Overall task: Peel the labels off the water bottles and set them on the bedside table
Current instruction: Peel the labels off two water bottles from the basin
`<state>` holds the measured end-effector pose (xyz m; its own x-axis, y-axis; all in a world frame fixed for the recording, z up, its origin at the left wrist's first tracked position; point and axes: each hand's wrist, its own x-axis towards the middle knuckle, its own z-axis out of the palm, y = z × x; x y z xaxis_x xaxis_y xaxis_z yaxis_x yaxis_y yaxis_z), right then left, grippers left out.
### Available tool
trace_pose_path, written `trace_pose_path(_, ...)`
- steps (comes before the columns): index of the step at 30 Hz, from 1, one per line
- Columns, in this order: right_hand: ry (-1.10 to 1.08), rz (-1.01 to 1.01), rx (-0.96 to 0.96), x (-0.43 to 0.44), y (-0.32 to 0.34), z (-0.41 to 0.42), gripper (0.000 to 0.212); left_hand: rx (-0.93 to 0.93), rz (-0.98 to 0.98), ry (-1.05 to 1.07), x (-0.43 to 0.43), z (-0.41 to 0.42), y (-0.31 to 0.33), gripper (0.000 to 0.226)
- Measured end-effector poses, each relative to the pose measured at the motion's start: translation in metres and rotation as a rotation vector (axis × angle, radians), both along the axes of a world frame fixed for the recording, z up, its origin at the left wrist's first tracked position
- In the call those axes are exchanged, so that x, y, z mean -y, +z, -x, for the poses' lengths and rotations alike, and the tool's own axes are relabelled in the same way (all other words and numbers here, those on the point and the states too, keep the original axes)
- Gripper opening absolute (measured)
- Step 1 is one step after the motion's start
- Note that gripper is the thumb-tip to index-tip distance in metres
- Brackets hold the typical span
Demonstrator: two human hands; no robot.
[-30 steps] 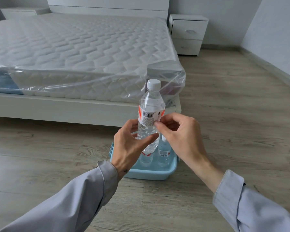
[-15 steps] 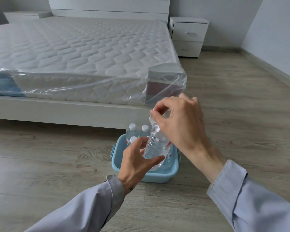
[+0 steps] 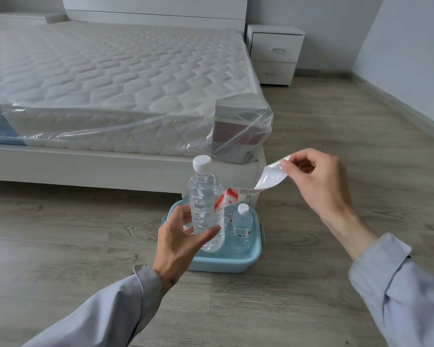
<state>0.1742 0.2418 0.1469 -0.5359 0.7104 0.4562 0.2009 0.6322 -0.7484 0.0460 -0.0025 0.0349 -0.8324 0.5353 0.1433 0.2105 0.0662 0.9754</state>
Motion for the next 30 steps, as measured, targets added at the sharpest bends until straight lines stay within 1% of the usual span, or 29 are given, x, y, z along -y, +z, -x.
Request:
trace_pose_path(4, -0.107, 0.033, 0.078, -0.025, -0.036, -0.020, 0.011, 0.007, -0.018, 0.021, 0.009, 0.010, -0.002, 0.051)
trace_pose_path(6, -0.193, 0.103, 0.105, -0.039, -0.053, -0.031, 0.009, 0.014, -0.023, 0.020, 0.015, 0.014, -0.004, 0.054)
trace_pose_path(8, -0.231, 0.186, 0.136, -0.052, -0.066, -0.043, 0.009, 0.034, -0.024, 0.020, 0.022, 0.017, -0.007, 0.057)
trace_pose_path(10, -0.161, 0.324, 0.174, -0.058, -0.078, -0.054, 0.009, 0.059, -0.021, 0.015, 0.028, 0.018, -0.012, 0.059)
trace_pose_path(13, 0.050, 0.543, 0.304, -0.056, -0.100, -0.069, 0.005, 0.069, 0.013, 0.020, 0.039, 0.016, -0.020, 0.058)
trace_pose_path(15, 0.126, 0.636, 0.434, -0.048, -0.117, -0.078, 0.005, 0.059, 0.050, 0.005, 0.049, 0.012, -0.029, 0.060)
trace_pose_path(17, 0.150, 0.704, 0.528, -0.039, -0.133, -0.086, 0.006, 0.057, 0.089, -0.007, 0.060, 0.005, -0.041, 0.063)
trace_pose_path(19, 0.143, 0.728, 0.600, -0.033, -0.150, -0.092, 0.006, 0.046, 0.141, -0.005, 0.073, 0.000, -0.055, 0.065)
trace_pose_path(24, 0.109, 0.707, 0.760, -0.025, -0.186, -0.095, 0.004, -0.109, 0.357, -0.038, 0.095, -0.005, -0.082, 0.068)
trace_pose_path(26, 0.086, 0.697, 0.794, -0.023, -0.197, -0.094, 0.003, -0.103, 0.393, -0.056, 0.099, -0.005, -0.094, 0.070)
trace_pose_path(30, 0.010, 0.708, 0.810, -0.022, -0.217, -0.093, 0.009, -0.052, 0.413, -0.033, 0.097, -0.008, -0.123, 0.075)
